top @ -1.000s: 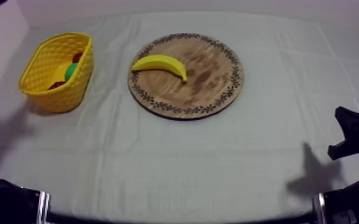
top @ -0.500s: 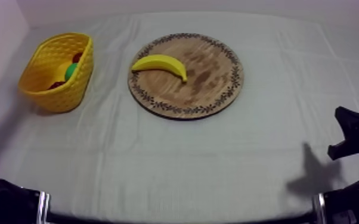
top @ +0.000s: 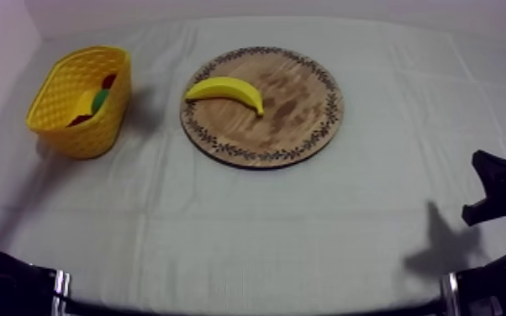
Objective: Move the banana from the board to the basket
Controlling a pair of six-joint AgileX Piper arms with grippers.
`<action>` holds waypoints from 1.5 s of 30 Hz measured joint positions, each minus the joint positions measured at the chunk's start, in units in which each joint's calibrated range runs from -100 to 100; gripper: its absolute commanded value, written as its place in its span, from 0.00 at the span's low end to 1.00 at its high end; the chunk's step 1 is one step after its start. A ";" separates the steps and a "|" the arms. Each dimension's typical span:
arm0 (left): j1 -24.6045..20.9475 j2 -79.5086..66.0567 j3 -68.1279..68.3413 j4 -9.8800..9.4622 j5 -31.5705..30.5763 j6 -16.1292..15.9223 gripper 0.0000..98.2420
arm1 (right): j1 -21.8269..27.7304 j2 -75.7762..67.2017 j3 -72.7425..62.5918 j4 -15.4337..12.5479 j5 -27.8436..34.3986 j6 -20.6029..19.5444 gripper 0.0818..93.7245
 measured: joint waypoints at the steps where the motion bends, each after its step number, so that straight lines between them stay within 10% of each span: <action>1: 0.45 1.07 -0.29 -0.21 0.21 -0.36 0.00 | 0.00 0.00 0.00 0.00 0.00 0.03 0.00; 19: 2.10 14.40 -1.26 -4.93 -3.85 -4.65 0.02 | 0.00 0.00 0.00 0.00 0.00 -0.08 0.00; 30: 1.23 16.20 -3.87 -6.50 -1.21 -4.20 0.52 | 0.00 0.00 0.00 0.00 0.11 -0.02 0.00; 45: 2.38 16.01 0.11 -11.59 9.92 -11.93 0.68 | 0.00 0.00 0.00 0.00 0.04 -0.02 0.00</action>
